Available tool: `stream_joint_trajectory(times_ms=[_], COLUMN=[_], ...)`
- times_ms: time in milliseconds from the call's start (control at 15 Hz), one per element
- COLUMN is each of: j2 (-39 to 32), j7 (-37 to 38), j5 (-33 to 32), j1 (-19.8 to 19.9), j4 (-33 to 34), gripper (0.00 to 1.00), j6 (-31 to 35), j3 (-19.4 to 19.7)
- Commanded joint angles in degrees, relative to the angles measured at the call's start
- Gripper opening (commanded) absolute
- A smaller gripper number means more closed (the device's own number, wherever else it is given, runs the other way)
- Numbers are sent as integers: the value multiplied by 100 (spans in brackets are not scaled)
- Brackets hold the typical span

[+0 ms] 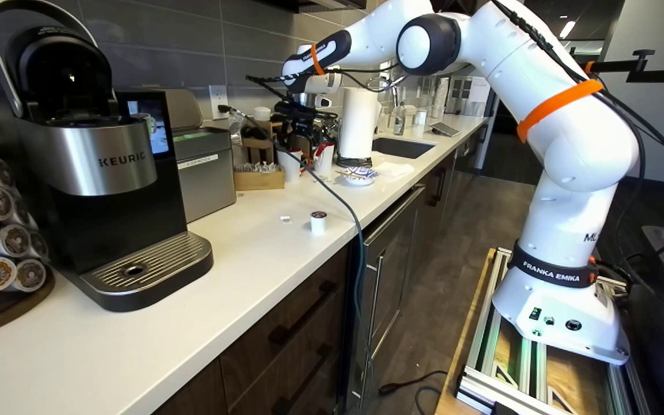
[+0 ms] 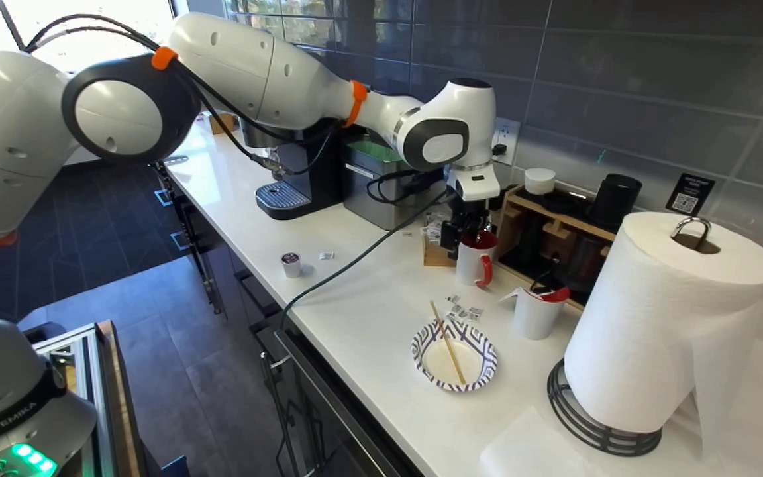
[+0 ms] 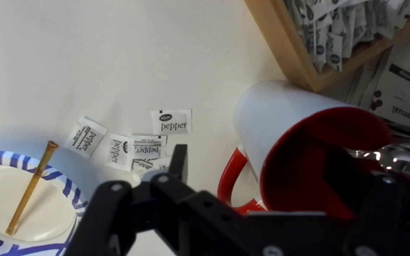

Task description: Swap the small crate and cup's places

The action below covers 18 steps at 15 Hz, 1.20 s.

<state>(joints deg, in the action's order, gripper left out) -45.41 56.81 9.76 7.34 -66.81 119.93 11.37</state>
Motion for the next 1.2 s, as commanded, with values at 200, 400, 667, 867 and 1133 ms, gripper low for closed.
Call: stream_joint_trajectory(times_ms=[200, 400, 667, 867, 1133], j2=[-617, -763, -933, -984, -729], j7=[517, 639, 746, 766, 615], j5=[-68, -93, -144, -131, -147], j1=[96, 107, 112, 54, 34], j4=[893, 1106, 1352, 1454, 1174], gripper=[54, 30, 1, 3, 3], j6=[-405, -610, -871, -940, -822], j3=[-31, -38, -43, 49, 75])
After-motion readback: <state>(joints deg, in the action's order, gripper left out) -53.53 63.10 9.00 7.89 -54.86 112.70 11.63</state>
